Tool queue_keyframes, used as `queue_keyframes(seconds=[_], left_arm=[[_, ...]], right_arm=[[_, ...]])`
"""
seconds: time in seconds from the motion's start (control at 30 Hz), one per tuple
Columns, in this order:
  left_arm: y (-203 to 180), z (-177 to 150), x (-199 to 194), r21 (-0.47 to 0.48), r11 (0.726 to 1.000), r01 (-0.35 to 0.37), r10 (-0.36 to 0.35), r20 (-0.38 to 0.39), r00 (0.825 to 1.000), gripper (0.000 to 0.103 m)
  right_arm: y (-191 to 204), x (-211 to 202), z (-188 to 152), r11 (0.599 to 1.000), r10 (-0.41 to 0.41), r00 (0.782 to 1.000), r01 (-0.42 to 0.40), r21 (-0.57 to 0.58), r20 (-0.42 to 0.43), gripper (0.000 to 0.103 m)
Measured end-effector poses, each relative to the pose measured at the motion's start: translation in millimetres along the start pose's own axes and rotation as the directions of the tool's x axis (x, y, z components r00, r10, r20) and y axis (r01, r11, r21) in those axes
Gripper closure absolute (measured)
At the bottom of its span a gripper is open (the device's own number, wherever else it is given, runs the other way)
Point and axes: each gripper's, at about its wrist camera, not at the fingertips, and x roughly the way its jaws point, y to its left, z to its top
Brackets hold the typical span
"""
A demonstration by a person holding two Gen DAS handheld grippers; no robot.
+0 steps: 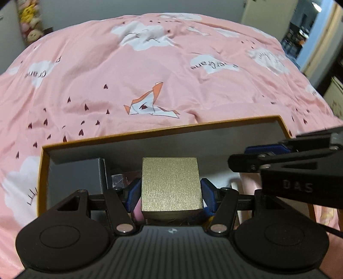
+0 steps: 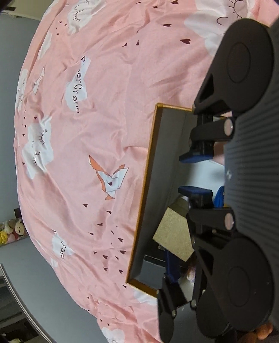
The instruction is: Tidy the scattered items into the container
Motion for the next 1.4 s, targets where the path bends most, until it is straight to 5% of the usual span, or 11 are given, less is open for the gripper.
queue_keyframes(seconds=[0.23, 0.8, 1.07, 1.4], left_arm=[[10.4, 0.1, 8.2, -0.119, 0.993, -0.004, 0.009, 0.042, 0.999, 0.034], [8.0, -12.7, 19.4, -0.048, 0.998, -0.044, 0.042, -0.036, 0.998, 0.034], [6.9, -14.1, -29.1, -0.022, 0.999, -0.042, 0.043, 0.038, 0.998, 0.029], [-4.0, -32.1, -111.6, 0.054, 0.981, -0.188, 0.177, 0.163, 0.971, 0.029]], right_arm=[[0.4, -0.6, -2.2, 1.0, 0.013, 1.0, -0.013, 0.002, 0.002, 0.077], [7.8, -1.1, -11.1, 0.999, 0.042, 0.999, -0.042, 0.0, -0.013, 0.076], [13.3, -22.6, -19.3, 0.999, 0.039, 0.999, -0.039, 0.005, 0.016, 0.068], [42.8, -79.6, -45.6, 0.998, 0.032, 0.992, -0.025, -0.057, 0.122, 0.06]])
